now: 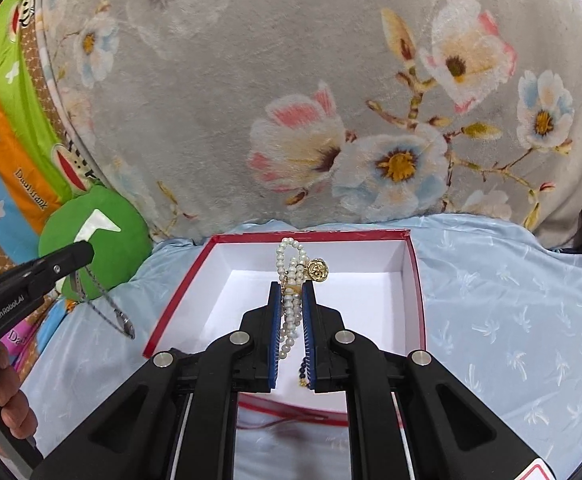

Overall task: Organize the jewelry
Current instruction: 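Open both grippers over the red box to drop the necklace and wristwatch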

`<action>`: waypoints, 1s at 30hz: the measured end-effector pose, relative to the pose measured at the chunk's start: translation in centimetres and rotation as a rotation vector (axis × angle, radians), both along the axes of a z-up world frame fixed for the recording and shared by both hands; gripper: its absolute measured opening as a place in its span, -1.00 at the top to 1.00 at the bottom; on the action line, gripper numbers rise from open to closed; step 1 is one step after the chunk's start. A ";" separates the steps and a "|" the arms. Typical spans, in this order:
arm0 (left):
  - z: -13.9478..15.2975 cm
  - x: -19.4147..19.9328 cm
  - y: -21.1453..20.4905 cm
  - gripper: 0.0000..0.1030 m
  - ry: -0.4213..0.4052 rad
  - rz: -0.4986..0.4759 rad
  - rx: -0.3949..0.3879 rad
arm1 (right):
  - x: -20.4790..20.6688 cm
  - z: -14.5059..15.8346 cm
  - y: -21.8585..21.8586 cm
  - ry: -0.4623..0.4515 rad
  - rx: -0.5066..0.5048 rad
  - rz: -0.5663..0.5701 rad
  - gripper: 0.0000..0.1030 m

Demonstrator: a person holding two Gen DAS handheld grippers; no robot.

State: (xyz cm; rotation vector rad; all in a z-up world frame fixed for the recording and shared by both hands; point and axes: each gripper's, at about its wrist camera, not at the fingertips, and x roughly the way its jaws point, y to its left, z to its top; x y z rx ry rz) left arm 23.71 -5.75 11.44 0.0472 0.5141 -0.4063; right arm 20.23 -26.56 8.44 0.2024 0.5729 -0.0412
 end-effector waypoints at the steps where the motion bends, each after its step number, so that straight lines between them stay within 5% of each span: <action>1: -0.2 0.5 -0.4 0.80 0.002 -0.003 0.001 | 0.5 -0.3 -0.2 0.005 0.004 -0.001 0.82; 16: -3.9 6.0 -5.3 0.77 0.059 -0.019 0.045 | 5.5 -4.2 -1.7 0.080 -0.002 0.002 0.77; 18: -3.9 6.5 -5.3 0.26 0.058 -0.010 0.032 | 5.6 -4.4 -1.7 0.066 -0.023 -0.012 0.51; 20: -3.8 6.7 -5.1 0.02 0.052 0.002 0.020 | 5.5 -4.4 -1.9 0.053 -0.022 -0.025 0.29; 30: -4.1 7.1 -4.2 0.01 0.076 0.026 0.013 | 5.1 -4.3 -2.3 0.041 0.004 -0.028 0.29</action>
